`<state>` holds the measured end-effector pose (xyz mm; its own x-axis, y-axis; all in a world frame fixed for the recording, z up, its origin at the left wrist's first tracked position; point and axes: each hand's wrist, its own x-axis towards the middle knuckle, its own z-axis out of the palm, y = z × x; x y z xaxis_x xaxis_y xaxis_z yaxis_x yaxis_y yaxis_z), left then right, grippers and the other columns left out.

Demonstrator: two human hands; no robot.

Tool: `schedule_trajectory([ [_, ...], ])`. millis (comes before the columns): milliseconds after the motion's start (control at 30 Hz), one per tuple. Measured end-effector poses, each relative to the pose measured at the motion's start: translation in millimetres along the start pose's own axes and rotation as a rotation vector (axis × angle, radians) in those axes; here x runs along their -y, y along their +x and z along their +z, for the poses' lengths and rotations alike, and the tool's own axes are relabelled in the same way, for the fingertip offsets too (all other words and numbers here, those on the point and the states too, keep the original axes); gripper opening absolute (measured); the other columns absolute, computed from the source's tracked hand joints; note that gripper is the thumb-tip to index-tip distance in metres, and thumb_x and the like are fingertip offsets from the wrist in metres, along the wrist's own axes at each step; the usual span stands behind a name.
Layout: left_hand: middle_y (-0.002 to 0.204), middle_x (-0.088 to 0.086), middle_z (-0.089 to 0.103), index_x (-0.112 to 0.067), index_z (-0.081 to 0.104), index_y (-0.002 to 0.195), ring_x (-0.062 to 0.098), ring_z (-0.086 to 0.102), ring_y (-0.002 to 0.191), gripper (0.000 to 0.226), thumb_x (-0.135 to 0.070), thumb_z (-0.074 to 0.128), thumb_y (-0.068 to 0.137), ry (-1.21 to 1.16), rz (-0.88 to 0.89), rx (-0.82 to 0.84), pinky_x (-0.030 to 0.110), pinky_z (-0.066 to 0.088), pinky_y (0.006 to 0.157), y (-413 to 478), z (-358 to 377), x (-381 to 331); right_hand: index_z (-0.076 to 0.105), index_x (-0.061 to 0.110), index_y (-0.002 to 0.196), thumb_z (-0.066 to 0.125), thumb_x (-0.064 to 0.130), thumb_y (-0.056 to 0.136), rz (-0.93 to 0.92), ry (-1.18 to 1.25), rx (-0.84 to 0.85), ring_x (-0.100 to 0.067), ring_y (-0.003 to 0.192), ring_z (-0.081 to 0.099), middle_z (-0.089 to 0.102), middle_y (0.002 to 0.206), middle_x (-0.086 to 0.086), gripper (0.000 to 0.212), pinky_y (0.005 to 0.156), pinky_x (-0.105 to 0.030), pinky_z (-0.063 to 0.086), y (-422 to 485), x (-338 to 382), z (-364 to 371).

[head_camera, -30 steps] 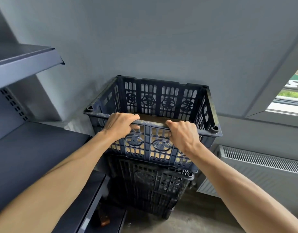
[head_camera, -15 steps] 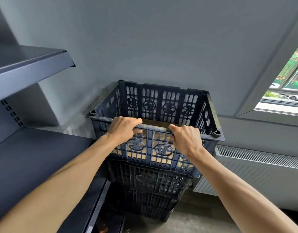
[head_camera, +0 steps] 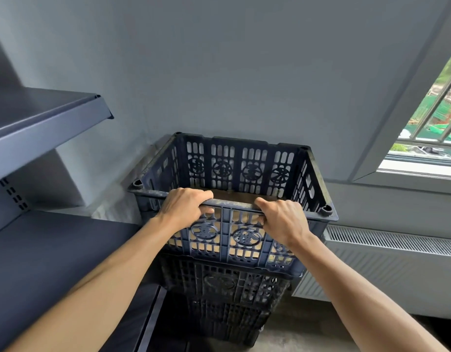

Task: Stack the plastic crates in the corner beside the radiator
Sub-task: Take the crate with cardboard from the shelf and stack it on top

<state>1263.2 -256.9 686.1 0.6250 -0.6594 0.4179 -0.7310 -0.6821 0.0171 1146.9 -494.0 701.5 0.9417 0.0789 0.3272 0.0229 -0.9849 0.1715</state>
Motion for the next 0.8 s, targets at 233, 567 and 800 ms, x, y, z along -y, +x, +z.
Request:
schedule_trajectory([
  [233,0.073,-0.008,0.058,-0.023,0.051,0.082,0.021,0.055,0.071,0.027,-0.046,0.063,0.089,-0.083,-0.067,0.061,0.032,0.036,0.059,-1.5,0.5,0.7,0.055,0.021,0.109,0.062,0.02,0.084,0.025,-0.002,0.011,-0.028,0.062,0.063,0.068,0.07,-0.001,0.026,0.053,-0.029,0.034,0.4,3.6,0.7],
  [567,0.093,-0.016,0.057,-0.036,0.055,0.096,0.016,0.051,0.09,0.016,-0.048,0.06,0.087,-0.199,-0.084,0.153,0.034,0.039,0.073,-3.7,-1.2,-1.7,0.053,0.018,0.103,0.06,0.016,0.084,0.036,0.019,0.01,-0.03,0.06,0.055,0.067,0.071,-0.003,0.021,0.054,-0.03,0.032,0.6,7.0,-0.4],
  [800,0.1,-0.017,0.06,-0.04,0.056,0.102,0.016,0.055,0.093,0.022,-0.052,0.061,0.085,-0.254,-0.116,0.275,0.04,0.046,0.082,-2.9,-10.7,-1.0,0.055,0.018,0.1,0.061,0.015,0.082,0.029,0.04,0.029,-0.029,0.061,0.058,0.053,0.06,0.001,0.019,0.054,-0.03,0.035,2.2,3.7,0.7],
])
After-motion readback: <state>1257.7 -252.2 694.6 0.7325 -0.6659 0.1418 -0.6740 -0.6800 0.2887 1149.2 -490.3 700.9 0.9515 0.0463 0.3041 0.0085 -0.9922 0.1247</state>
